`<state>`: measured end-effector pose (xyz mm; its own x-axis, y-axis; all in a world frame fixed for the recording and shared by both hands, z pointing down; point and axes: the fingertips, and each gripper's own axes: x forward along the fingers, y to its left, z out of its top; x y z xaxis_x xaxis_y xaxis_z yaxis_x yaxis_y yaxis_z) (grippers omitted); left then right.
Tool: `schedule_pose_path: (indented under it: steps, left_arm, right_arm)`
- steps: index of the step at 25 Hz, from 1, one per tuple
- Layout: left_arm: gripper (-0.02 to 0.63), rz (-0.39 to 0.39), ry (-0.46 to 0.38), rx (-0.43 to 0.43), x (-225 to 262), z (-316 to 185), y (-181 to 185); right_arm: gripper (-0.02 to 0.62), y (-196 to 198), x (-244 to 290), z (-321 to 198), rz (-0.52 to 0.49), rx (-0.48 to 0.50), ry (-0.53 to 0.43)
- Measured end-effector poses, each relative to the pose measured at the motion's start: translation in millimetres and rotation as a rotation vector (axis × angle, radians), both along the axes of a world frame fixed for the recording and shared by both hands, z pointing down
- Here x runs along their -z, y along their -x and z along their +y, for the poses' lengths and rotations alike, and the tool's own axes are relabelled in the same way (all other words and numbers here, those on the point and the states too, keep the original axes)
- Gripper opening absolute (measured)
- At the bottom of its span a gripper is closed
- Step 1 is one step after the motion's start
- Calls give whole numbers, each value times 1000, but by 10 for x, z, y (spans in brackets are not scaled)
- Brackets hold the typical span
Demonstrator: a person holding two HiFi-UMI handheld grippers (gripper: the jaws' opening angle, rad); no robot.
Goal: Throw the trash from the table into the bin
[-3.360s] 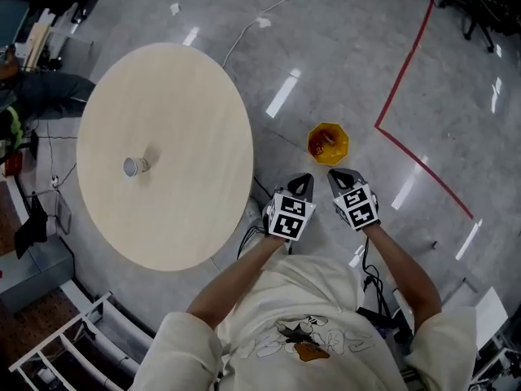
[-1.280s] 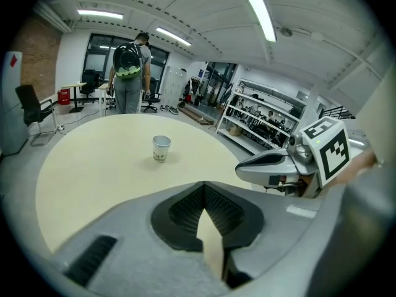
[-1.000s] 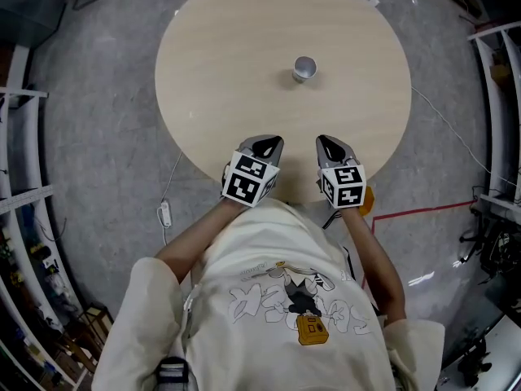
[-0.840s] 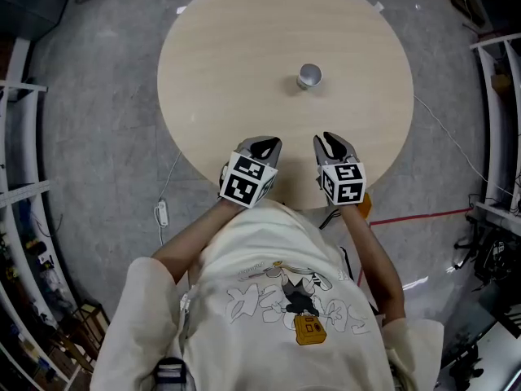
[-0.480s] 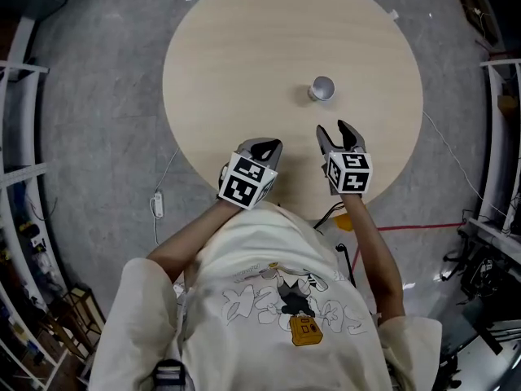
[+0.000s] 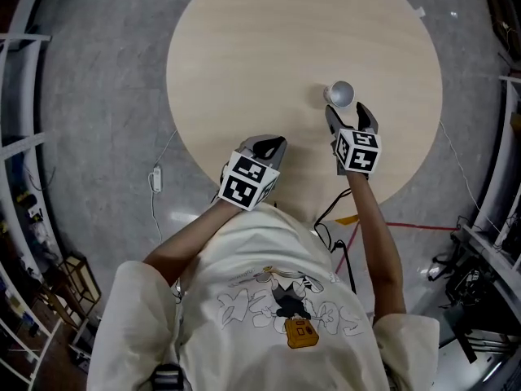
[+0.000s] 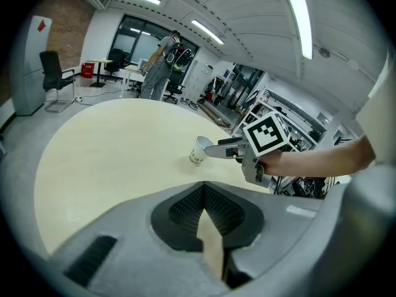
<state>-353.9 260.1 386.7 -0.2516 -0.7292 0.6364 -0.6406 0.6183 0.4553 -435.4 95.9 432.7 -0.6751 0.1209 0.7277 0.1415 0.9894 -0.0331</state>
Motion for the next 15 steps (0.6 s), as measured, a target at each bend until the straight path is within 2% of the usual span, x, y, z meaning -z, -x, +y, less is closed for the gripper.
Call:
schedule_pose_path:
  steps: [7, 9, 15]
  left_arm:
    - [5, 20, -13, 17, -24, 7, 49]
    - [6, 23, -17, 21, -34, 17, 59]
    - [5, 9, -35, 24, -12, -12, 52]
  right_arm:
    - [400, 285, -229, 2, 38, 9, -47]
    - [360, 318, -240, -12, 42, 16, -80]
    - [348, 275, -159, -47, 40, 34, -90]
